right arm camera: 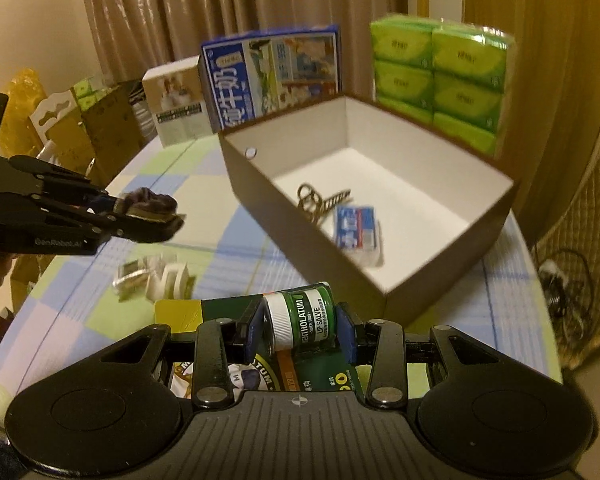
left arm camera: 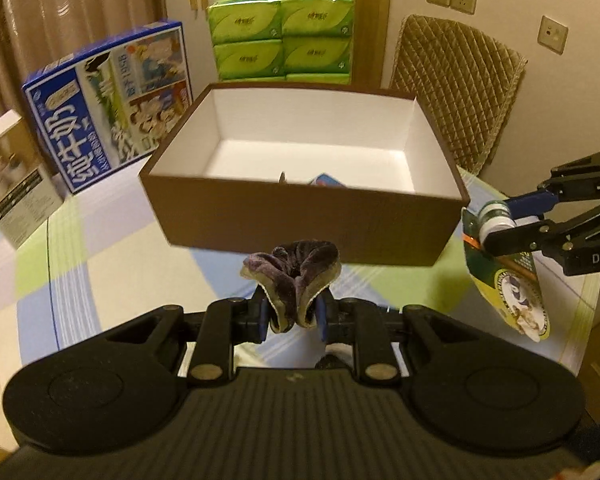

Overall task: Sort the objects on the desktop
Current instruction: 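Carry the ointment card and scrunchie with both tools over the brown box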

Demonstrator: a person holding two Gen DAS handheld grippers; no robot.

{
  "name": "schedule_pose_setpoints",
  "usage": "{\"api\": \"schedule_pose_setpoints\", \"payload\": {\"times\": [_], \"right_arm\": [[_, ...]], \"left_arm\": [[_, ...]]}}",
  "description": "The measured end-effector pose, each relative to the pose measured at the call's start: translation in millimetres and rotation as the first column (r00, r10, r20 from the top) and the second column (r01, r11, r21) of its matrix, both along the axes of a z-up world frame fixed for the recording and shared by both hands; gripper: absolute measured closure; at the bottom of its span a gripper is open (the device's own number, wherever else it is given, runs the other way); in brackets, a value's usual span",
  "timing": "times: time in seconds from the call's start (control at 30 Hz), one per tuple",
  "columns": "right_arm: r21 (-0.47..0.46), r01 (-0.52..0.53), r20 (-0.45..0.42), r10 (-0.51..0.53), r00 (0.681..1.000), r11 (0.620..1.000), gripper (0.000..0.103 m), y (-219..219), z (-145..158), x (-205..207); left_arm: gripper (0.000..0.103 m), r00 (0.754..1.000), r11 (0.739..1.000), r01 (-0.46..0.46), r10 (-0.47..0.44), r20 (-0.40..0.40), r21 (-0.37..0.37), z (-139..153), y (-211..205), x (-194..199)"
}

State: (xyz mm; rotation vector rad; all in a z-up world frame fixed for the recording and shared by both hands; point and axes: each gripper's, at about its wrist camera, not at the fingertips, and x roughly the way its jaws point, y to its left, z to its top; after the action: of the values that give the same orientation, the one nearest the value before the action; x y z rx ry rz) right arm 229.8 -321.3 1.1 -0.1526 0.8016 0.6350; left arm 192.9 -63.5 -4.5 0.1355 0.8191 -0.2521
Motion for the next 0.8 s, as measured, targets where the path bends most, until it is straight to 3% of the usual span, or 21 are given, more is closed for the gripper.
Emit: {"api": "schedule_pose_setpoints", "payload": {"times": [0.37, 0.6, 0.8], "right_arm": [[0.013, 0.011, 0.118, -0.013, 0.993, 1.000, 0.067, 11, 32, 61], [0.003, 0.057, 0.138, -0.057, 0.989, 0.998, 0.067, 12, 33, 113], [-0.004, 0.107, 0.127, -0.105, 0.986, 0.994, 0.067, 8, 26, 154]], "left_arm": [[0.085, 0.999, 0.999, 0.034, -0.033, 0.027, -0.016, 24, -17, 66], [0.085, 0.998, 0.999, 0.054, -0.054, 0.031, 0.005, 29, -31, 116], [0.084, 0.999, 0.999, 0.051, -0.051, -0.007, 0.000, 16, -36, 159]]}}
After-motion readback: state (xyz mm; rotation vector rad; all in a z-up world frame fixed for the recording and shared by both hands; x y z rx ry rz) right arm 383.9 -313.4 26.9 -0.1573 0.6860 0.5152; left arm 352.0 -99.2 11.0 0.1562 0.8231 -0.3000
